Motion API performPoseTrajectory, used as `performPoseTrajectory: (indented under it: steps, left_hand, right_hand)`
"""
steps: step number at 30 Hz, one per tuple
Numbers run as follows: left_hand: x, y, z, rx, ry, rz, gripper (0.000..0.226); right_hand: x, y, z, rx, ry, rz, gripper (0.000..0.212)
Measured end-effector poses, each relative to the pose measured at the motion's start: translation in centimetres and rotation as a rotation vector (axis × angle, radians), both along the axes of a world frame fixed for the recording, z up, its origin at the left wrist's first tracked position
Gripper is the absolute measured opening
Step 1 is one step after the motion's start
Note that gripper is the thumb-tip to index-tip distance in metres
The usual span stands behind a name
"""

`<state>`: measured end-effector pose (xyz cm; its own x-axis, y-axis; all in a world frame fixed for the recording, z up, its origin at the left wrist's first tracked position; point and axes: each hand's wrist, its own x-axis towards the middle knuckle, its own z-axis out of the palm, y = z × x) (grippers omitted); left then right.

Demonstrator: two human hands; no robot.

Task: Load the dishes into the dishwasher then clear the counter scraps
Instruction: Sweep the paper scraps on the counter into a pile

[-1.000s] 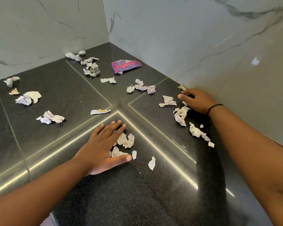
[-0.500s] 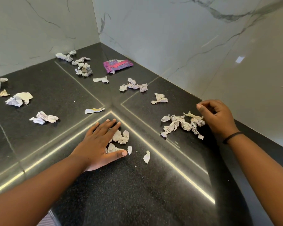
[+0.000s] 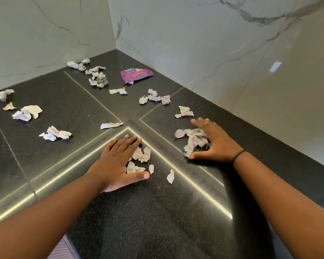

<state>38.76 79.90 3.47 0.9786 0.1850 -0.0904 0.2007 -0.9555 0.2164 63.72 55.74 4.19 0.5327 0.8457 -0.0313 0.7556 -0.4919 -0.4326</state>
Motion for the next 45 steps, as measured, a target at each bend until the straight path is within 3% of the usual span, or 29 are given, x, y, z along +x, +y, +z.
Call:
performPoseTrajectory:
  steps: [6, 11, 13, 18, 21, 23, 28, 32, 36, 41, 45]
  left_hand:
    - [-0.1, 0.1, 0.0, -0.028, -0.001, -0.006, 0.112]
    - [-0.1, 0.0, 0.3, -0.028, 0.008, -0.022, 0.115]
    - [-0.1, 0.0, 0.3, -0.030, 0.002, -0.025, 0.118]
    - [-0.2, 0.0, 0.3, -0.041, 0.008, -0.033, 0.125]
    - [-0.2, 0.0, 0.4, -0.058, 0.009, -0.033, 0.125]
    - [-0.1, 0.0, 0.2, -0.055, 0.002, -0.037, 0.125]
    - [-0.1, 0.2, -0.5, -0.053, -0.052, -0.049, 0.112]
    - [0.0, 0.4, -0.7, -0.065, -0.088, -0.075, 0.085]
    - [-0.1, 0.6, -0.9, -0.134, -0.177, -0.103, 0.047]
    - [-0.2, 0.3, -1.1, -0.139, -0.325, -0.147, 0.026]
    - [-0.3, 0.0, -1.3, -0.121, -0.314, -0.226, 0.036]
  right_hand:
    - [-3.0, 2.8, -0.6, 0.011, -0.034, 0.159, 0.089]
    - [-7.2, 5.8, -0.2, -0.008, -0.065, 0.144, 0.117]
    - [-7.9, 7.2, -0.1, -0.024, -0.124, 0.143, 0.116]
    - [-7.7, 10.9, -0.6, 0.020, -0.115, 0.199, 0.067]
    - [-8.8, 12.4, -1.8, 0.217, -0.089, 0.114, 0.044]
    - [-9.2, 12.8, -2.5, 0.230, -0.147, 0.055, 0.036]
    - [-10.0, 12.3, -2.1, 0.273, -0.300, -0.157, 0.043]
    - [-10.7, 11.4, -0.3, 0.208, -0.151, -0.453, 0.046]
    - [-12.5, 8.5, 0.9, 0.307, 0.063, -0.693, 0.044]
    - [-17.8, 4.1, 1.2, 0.159, 0.129, -0.824, 0.012]
    - [-21.9, 4.9, 0.1, 0.049, -0.079, -0.919, 0.029]
